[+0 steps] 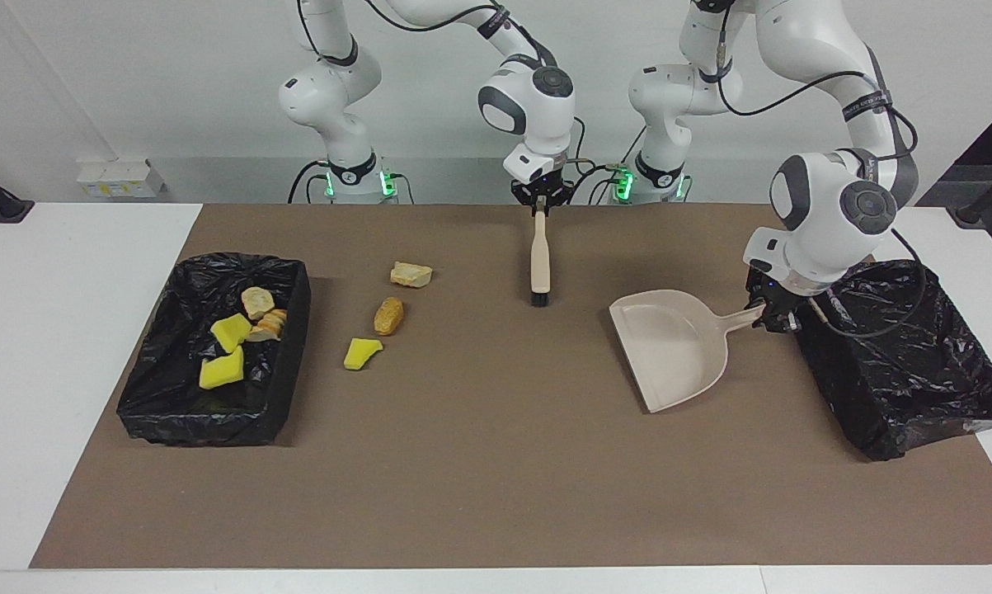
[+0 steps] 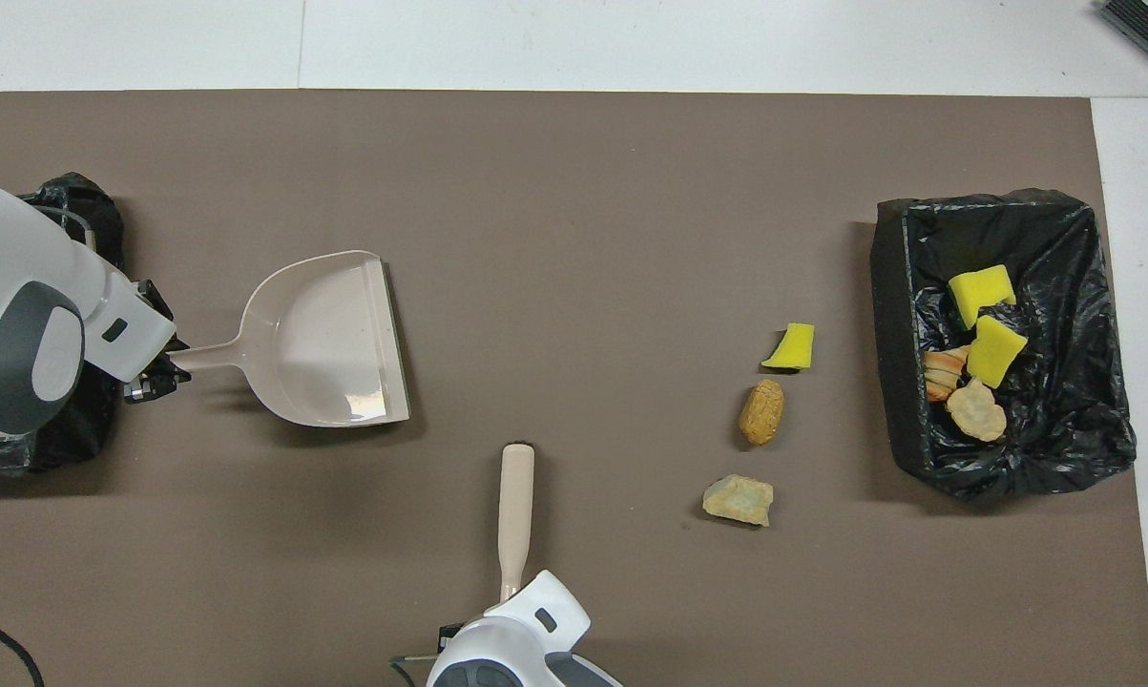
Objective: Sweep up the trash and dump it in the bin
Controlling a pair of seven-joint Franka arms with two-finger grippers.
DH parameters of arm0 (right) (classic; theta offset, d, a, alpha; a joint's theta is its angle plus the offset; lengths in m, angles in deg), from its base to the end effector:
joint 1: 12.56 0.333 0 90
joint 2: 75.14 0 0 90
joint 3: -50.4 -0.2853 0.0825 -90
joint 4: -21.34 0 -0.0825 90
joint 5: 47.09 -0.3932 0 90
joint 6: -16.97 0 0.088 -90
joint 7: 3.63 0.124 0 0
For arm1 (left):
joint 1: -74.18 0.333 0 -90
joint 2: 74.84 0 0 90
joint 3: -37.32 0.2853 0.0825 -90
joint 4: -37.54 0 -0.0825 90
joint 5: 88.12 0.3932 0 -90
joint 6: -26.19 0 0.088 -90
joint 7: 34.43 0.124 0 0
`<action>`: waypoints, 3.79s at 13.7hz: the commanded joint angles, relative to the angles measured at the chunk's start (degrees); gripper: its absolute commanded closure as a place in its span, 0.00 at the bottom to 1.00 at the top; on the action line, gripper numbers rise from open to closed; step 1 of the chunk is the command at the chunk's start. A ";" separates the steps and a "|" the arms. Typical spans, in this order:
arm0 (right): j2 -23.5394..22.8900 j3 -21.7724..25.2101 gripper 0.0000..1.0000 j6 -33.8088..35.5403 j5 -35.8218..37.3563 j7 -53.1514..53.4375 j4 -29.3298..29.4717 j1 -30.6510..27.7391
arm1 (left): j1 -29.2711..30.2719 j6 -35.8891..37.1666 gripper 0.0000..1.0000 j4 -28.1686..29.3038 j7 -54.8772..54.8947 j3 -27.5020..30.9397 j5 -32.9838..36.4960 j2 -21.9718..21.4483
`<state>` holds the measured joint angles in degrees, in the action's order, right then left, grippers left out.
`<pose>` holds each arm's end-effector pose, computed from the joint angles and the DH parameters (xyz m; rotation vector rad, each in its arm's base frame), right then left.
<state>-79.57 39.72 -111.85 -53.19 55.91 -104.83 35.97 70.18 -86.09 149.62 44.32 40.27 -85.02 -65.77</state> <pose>0.2728 0.4670 0.2921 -3.1126 0.1154 0.1530 0.5735 -0.0065 0.3331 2.3380 -2.0039 -0.2406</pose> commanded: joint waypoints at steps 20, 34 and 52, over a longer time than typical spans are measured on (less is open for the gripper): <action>7.07 0.83 1.00 6.47 1.00 0.67 0.40 -7.83 | -11.11 -10.05 1.00 8.49 -6.41 -0.49 -2.92 -5.37; 8.92 0.92 1.00 19.29 12.16 1.37 -0.57 -15.20 | -19.71 -9.71 1.00 14.92 -17.47 -0.58 -2.92 -10.65; 13.69 0.66 1.00 9.55 -1.89 4.46 -13.42 -22.16 | -29.83 -12.69 1.00 24.14 -31.99 -0.66 1.56 -14.78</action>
<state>-61.81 40.91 -100.67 -52.52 61.56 -121.17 14.79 40.87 -97.06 170.19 12.93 38.97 -85.05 -78.21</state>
